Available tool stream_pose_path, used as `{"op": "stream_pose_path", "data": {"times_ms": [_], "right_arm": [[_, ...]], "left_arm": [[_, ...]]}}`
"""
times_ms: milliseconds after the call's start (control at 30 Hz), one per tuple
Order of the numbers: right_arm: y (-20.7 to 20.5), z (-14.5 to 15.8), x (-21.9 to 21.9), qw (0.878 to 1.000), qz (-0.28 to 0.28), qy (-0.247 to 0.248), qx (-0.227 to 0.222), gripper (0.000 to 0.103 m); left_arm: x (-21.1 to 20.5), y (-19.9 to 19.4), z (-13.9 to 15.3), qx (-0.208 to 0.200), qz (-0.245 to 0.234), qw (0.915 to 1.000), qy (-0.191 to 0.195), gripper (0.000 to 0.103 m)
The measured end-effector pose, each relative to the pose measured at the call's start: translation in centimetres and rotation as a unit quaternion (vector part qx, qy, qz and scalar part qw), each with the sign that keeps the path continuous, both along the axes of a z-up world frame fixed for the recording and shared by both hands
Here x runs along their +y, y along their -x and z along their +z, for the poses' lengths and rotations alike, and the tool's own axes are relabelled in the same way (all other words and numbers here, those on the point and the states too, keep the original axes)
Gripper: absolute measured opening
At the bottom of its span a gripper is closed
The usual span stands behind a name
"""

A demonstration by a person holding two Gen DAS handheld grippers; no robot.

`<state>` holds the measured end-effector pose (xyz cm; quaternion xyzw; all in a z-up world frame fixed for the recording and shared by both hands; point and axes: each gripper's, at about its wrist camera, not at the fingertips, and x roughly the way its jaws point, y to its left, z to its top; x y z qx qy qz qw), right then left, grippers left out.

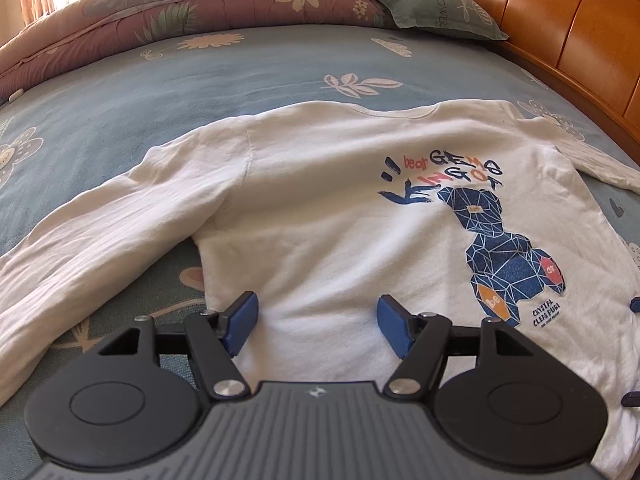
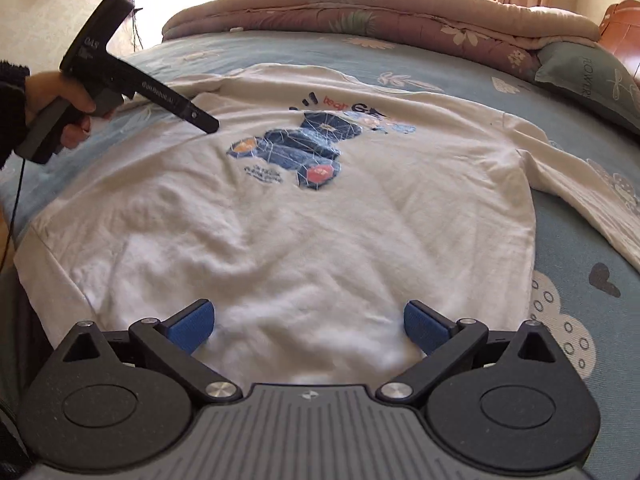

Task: Fold clothes

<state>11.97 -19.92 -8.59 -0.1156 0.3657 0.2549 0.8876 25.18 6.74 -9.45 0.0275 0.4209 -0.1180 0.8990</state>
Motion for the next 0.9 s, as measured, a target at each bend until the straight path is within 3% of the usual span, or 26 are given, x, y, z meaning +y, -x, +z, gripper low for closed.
{"op": "stream_pose_path", "data": {"times_ms": [167, 267, 367, 500, 600, 733, 800, 900], "right_arm": [[2.0, 0.5, -5.9, 0.997, -0.062, -0.044, 0.026, 0.103], [2.1, 2.1, -6.3, 0.993, -0.093, -0.076, 0.012, 0.103], [1.4, 3.0, -4.7, 0.991, -0.074, -0.115, 0.005, 0.103], [1.3, 1.6, -1.7, 0.995, -0.041, -0.086, 0.034, 0.103], [3.3, 0.0, -3.2, 0.996, -0.062, -0.06, 0.03, 0.103], [4.4, -0.1, -4.9, 0.993, -0.077, -0.079, 0.035, 0.103], [4.2, -0.1, -4.4, 0.994, -0.08, -0.064, 0.036, 0.103], [4.1, -0.2, -3.5, 0.995, -0.084, -0.048, 0.029, 0.103]], "left_arm": [[-0.2, -0.1, -0.1, -0.002, 0.0, 1.0, -0.004, 0.07], [-0.6, -0.1, 0.0, -0.001, 0.003, 0.9999, -0.013, 0.071], [-0.7, -0.2, 0.0, 0.002, 0.01, 0.9999, -0.013, 0.072], [-0.5, 0.0, 0.0, 0.001, 0.01, 0.9999, -0.011, 0.072], [-0.5, 0.1, 0.0, -0.001, 0.009, 0.9999, -0.012, 0.072], [-0.8, -0.1, 0.7, 0.017, 0.023, 0.9994, -0.018, 0.07], [-1.0, 0.6, 1.5, 0.021, 0.028, 0.9993, -0.014, 0.068], [-1.4, 3.8, 3.3, -0.002, -0.005, 1.0, -0.003, 0.069]]}}
